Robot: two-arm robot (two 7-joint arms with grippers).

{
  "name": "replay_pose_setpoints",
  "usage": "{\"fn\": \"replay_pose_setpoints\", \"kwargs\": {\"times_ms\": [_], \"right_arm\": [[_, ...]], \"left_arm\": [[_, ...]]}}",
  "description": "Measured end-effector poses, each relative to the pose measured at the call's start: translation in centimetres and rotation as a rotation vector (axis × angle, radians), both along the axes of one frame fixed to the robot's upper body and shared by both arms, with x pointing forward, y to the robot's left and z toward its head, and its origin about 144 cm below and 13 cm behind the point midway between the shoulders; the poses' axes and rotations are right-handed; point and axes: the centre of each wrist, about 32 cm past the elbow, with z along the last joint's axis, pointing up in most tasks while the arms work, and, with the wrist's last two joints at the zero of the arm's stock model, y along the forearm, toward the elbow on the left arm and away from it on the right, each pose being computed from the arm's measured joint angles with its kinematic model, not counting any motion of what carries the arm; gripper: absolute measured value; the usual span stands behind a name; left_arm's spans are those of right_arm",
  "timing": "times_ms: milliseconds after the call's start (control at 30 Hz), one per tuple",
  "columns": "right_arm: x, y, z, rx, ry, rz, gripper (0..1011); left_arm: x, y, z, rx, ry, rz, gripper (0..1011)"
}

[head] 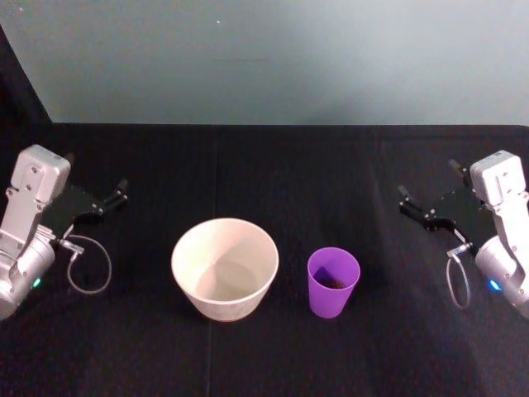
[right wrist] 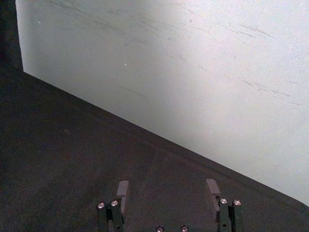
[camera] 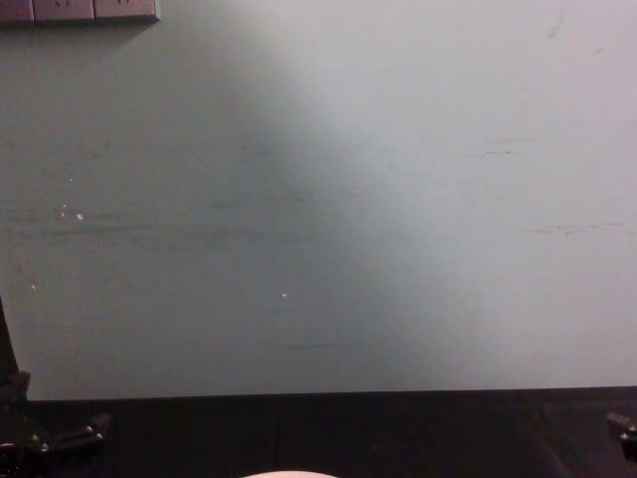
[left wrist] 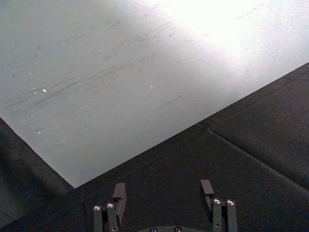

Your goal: Pick up the cup and pour the mung beans from the cup into the bowl.

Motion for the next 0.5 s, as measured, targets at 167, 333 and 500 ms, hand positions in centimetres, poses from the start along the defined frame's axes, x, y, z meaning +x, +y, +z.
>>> {"fn": "replay_pose_setpoints", "kwargs": {"times_ms": [167, 333, 500], "right_arm": [[0.0, 0.0, 0.0, 0.0, 0.0, 0.0, 1003], [0.0, 0.0, 0.0, 0.0, 0.0, 0.0, 1003], [0.0, 0.0, 0.0, 0.0, 0.0, 0.0, 1003]], "left_arm": [[0.0, 0.0, 0.0, 0.0, 0.0, 0.0, 1000], [0.0, 0.0, 0.0, 0.0, 0.0, 0.0, 1000], [0.0, 0.0, 0.0, 0.0, 0.0, 0.0, 1000]]}}
